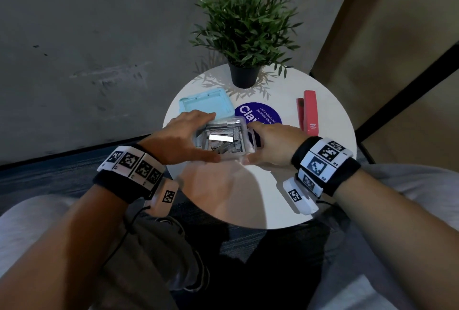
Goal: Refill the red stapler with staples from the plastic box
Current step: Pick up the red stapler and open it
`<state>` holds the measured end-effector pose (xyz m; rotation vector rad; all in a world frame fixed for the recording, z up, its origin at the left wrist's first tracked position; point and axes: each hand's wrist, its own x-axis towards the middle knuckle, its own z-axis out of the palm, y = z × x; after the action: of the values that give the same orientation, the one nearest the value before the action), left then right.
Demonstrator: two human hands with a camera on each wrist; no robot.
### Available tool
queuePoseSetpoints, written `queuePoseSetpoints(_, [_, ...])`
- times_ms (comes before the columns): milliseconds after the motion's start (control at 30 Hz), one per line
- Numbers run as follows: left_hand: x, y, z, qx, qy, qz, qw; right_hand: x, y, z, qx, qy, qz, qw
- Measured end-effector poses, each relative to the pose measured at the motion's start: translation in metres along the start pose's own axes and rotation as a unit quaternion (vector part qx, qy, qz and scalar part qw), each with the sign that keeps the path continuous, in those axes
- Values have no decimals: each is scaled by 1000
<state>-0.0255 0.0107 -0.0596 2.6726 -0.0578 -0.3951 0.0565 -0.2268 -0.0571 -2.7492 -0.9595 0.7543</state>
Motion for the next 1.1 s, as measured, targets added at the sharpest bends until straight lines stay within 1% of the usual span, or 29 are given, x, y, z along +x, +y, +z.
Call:
queuePoseSetpoints(67, [1, -1, 1, -4, 0, 1, 1000, -3, 8, -16, 20, 21, 17, 999])
queuePoseSetpoints(133, [1, -2, 1, -10, 5, 2, 1000, -2, 20, -31, 41, 58, 42, 997])
queuePoseSetpoints(200, [0, -1, 1, -14, 9, 3, 1000, -1, 35, -42, 47, 108, 79, 990])
queuePoseSetpoints(300, [1, 2, 1, -11, 11, 6, 1000, -2, 54, -49, 38, 195, 130, 972])
queuePoseSetpoints(333, [3, 3, 1, -10, 13, 7, 1000, -2, 59, -50, 29, 213, 149, 965])
queuePoseSetpoints(400, [4, 4, 2, -12, 24, 11, 1000, -1, 66, -48, 20, 217, 193, 957])
queuePoseSetpoints(467, [5, 7, 3, -13, 47, 19, 999, 3, 72, -42, 28, 186, 229, 955])
queuePoseSetpoints(533, [7, 13, 4, -1, 71, 35, 997, 7, 75, -34, 45, 158, 242, 956])
queuePoseSetpoints(667, [11, 30, 6, 17, 124, 72, 989, 7, 73, -29, 70, 181, 226, 955])
queuePoseSetpoints(800, [13, 46, 8, -3, 196, 111, 974, 1, 73, -37, 69, 156, 213, 962])
queuePoseSetpoints(900, [15, 55, 10, -19, 234, 136, 962, -4, 71, -39, 74, 141, 196, 968])
queuePoseSetpoints(967, [15, 62, 12, -39, 249, 143, 957, -9, 66, -42, 121, 121, 161, 972])
queuePoseSetpoints(1033, [15, 71, 14, -65, 257, 145, 953, -14, 60, -45, 168, 94, 109, 975])
queuePoseSetpoints(1100, [15, 81, 15, -91, 244, 124, 957, -19, 52, -48, 195, 77, 53, 976])
